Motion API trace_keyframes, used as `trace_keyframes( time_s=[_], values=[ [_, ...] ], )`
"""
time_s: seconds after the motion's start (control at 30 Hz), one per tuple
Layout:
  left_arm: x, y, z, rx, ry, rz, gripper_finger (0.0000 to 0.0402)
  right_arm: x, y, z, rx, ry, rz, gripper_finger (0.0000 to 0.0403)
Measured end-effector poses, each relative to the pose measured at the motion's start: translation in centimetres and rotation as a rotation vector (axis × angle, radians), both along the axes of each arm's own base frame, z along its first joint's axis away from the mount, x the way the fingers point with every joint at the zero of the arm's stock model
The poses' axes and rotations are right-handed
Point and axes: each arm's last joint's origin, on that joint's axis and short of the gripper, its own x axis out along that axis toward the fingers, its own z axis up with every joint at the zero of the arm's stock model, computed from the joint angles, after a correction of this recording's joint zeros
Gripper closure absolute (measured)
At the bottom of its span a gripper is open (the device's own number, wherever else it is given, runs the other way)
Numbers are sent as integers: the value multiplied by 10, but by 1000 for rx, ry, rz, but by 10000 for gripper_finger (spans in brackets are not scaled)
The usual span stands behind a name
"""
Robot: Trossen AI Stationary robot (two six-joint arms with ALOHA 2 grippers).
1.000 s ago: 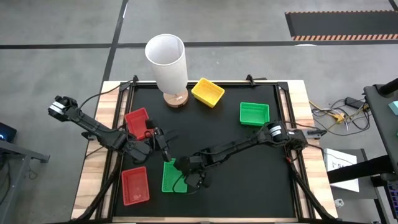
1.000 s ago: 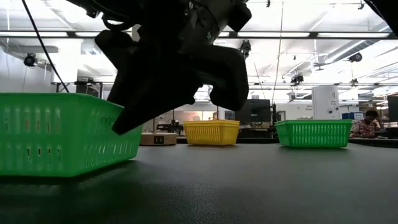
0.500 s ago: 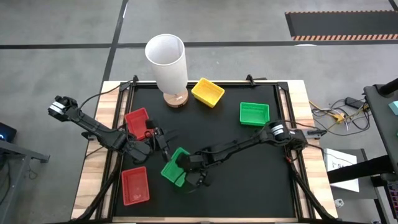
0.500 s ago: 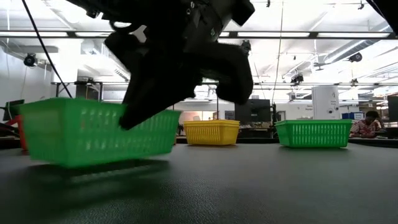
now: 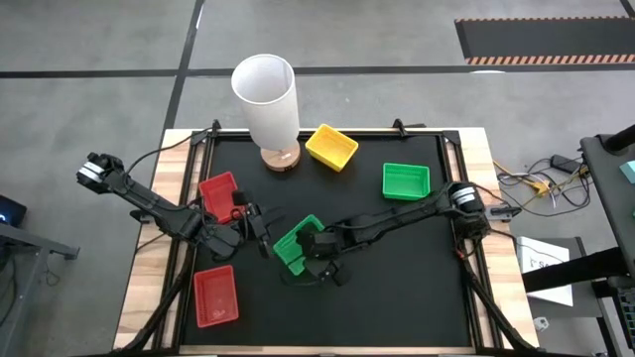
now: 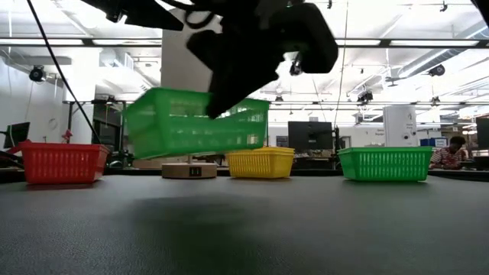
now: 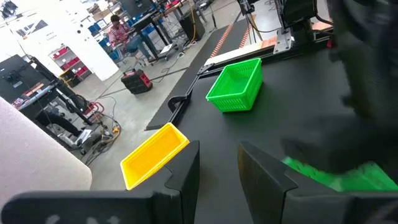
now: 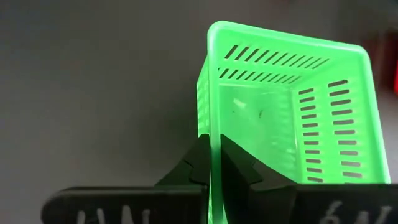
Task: Stack baskets by color
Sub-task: Stack the bottom green bin on the stacked green bins
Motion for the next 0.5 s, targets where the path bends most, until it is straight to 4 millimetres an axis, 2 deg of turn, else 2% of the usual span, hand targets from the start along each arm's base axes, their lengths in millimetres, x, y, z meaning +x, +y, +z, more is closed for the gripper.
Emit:
trace_keyframes(
  time_s=[0.5],
  values=[
    [0, 0, 0, -2, -2, 1, 309, -75, -63, 44, 79, -40, -413, 394]
  ],
)
